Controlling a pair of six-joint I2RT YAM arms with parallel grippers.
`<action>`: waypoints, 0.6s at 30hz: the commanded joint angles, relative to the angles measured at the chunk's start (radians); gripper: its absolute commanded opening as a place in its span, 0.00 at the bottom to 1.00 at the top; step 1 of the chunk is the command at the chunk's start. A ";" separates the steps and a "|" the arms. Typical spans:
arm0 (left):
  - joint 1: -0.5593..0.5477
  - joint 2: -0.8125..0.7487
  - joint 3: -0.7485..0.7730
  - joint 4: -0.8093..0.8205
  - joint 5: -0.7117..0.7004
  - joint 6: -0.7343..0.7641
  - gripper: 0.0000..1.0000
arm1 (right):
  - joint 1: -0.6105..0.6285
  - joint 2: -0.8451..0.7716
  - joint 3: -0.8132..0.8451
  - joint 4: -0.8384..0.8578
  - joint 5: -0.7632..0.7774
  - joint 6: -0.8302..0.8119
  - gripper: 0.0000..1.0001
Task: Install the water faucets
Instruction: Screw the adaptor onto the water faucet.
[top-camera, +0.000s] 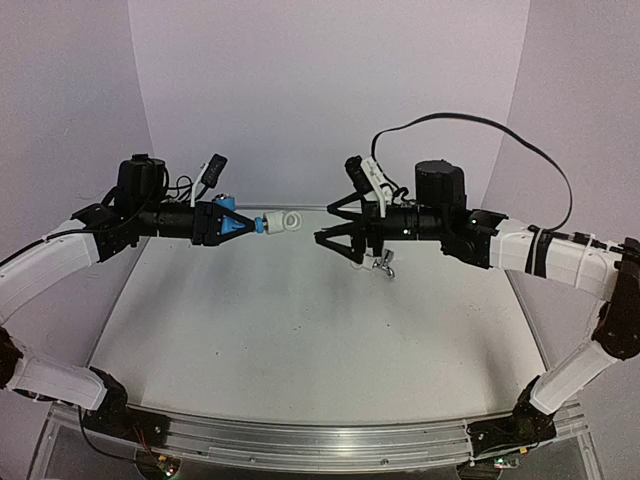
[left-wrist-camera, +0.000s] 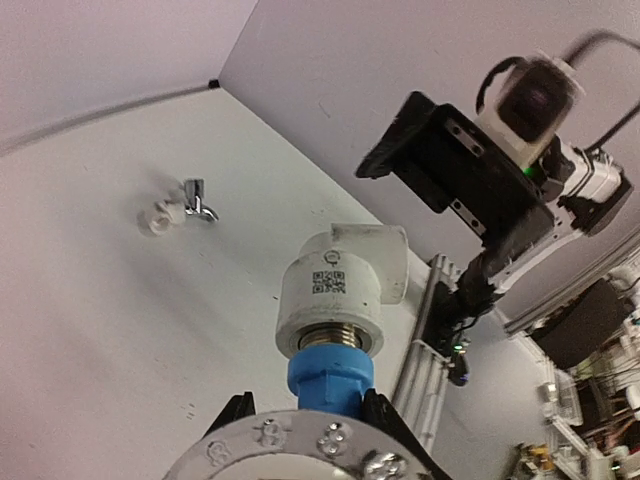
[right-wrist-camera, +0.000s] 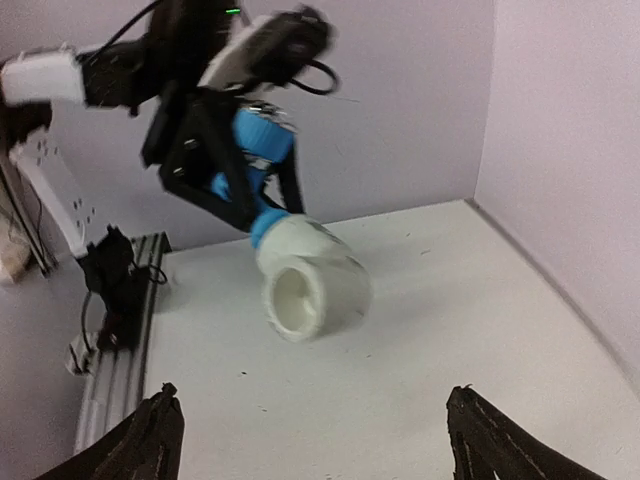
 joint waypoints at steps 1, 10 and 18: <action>0.006 0.055 0.082 0.094 0.248 -0.231 0.00 | 0.082 -0.002 0.001 -0.008 0.098 -0.483 0.92; 0.003 0.067 0.060 0.105 0.348 -0.235 0.00 | 0.109 0.102 0.115 0.017 -0.031 -0.457 0.74; 0.004 0.082 0.054 0.098 0.358 -0.173 0.00 | 0.109 0.146 0.161 0.019 -0.189 -0.295 0.34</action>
